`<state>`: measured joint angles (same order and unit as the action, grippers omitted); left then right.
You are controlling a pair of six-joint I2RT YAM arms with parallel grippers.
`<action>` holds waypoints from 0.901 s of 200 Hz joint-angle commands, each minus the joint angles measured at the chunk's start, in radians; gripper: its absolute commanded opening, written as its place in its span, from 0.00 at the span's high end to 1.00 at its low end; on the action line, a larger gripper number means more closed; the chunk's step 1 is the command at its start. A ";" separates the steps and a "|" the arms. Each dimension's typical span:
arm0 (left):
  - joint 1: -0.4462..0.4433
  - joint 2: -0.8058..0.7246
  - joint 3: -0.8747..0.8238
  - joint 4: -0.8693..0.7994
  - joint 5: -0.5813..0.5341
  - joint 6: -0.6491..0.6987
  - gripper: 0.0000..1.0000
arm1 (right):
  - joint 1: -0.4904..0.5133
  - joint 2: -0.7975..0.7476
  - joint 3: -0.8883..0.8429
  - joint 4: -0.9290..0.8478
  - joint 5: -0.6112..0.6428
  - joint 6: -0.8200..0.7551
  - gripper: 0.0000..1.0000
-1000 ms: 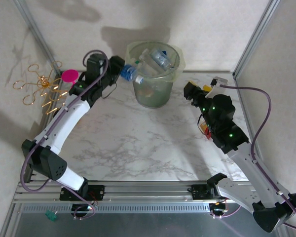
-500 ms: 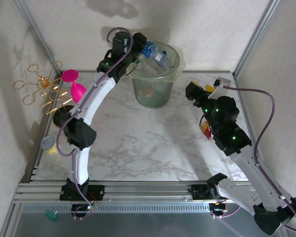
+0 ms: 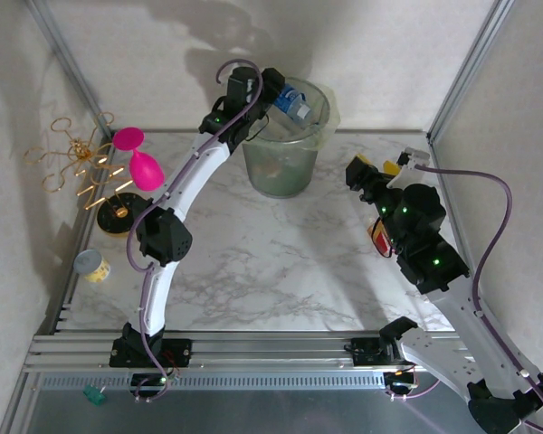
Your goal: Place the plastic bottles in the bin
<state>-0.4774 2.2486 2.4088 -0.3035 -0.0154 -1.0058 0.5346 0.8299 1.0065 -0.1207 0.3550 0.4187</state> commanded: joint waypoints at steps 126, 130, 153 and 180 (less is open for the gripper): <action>0.077 -0.116 -0.006 -0.025 -0.061 0.083 0.14 | 0.004 0.007 0.018 -0.022 0.006 -0.024 0.20; 0.078 -0.116 -0.007 -0.028 -0.058 0.089 0.16 | 0.003 0.008 0.020 -0.024 0.004 -0.023 0.20; 0.077 -0.116 -0.015 -0.036 -0.008 0.125 0.33 | 0.003 0.020 0.020 -0.035 0.010 -0.024 0.20; 0.059 -0.113 -0.021 -0.047 0.045 0.174 0.45 | -0.012 0.080 0.040 -0.096 0.002 0.026 0.20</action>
<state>-0.3962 2.1677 2.3768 -0.3222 -0.0353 -0.8959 0.5346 0.8650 1.0031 -0.1623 0.3580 0.4114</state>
